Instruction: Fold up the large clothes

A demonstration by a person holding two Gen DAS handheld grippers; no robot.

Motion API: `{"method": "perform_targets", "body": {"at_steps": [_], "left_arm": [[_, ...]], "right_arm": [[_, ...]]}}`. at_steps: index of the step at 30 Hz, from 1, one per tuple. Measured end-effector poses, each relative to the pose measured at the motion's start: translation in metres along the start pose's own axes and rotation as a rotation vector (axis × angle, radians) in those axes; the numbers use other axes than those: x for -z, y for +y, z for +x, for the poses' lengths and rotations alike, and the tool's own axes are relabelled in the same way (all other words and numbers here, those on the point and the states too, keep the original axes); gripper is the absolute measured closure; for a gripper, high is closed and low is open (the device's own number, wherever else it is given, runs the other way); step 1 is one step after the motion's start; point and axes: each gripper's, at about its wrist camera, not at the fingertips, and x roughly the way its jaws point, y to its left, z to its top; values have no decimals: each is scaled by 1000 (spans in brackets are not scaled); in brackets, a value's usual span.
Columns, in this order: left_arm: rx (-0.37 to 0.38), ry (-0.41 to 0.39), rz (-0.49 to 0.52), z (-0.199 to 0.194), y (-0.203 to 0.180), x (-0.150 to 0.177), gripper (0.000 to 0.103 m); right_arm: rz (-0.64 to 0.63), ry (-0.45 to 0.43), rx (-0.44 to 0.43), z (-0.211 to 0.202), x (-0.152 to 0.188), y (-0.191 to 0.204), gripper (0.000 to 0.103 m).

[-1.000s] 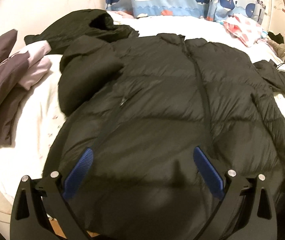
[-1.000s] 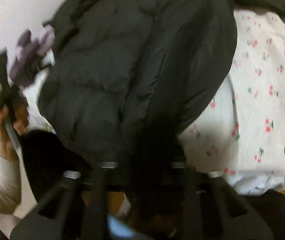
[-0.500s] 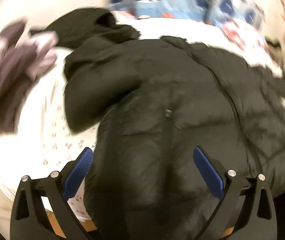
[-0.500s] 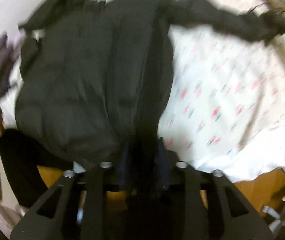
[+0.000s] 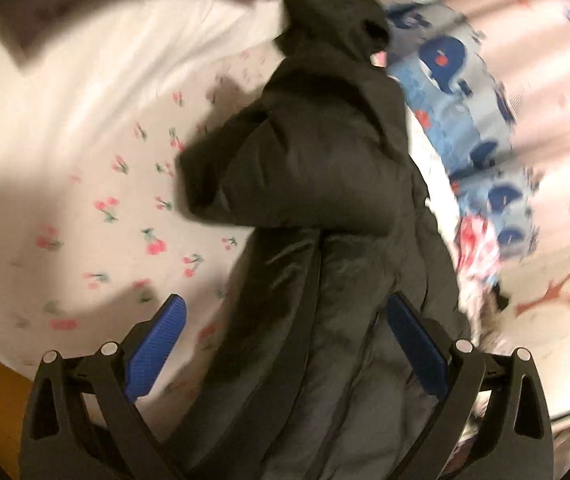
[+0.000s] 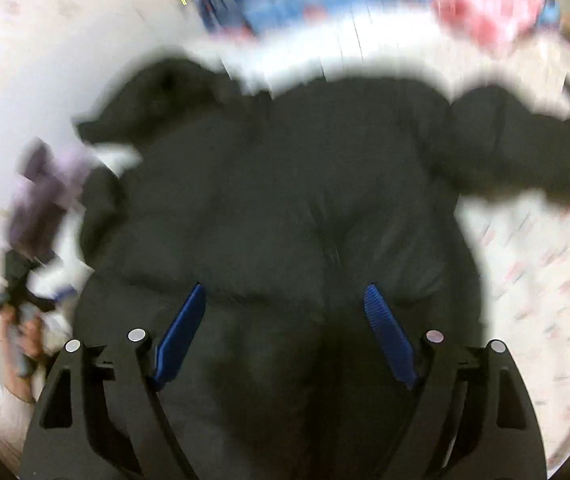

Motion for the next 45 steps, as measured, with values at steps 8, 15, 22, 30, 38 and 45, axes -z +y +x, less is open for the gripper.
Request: {"method": "perform_targets", "body": {"at_steps": [8, 15, 22, 30, 38, 45], "left_arm": [[-250, -150, -9, 61, -23, -37, 26], [-426, -693, 267, -34, -108, -10, 35], [-385, -722, 162, -43, -105, 17, 22], [-336, -678, 516, 43, -200, 46, 7], [-449, -523, 741, 130, -222, 59, 7], [-510, -480, 807, 147, -230, 66, 7]], "right_arm": [[154, -270, -98, -83, -6, -84, 25], [615, -565, 55, -166, -3, -281, 25], [717, -642, 123, -168, -30, -353, 25], [715, -642, 169, -130, -80, -391, 26], [633, -786, 171, -148, -85, -383, 97], [695, -696, 181, -141, -93, -397, 82]]}}
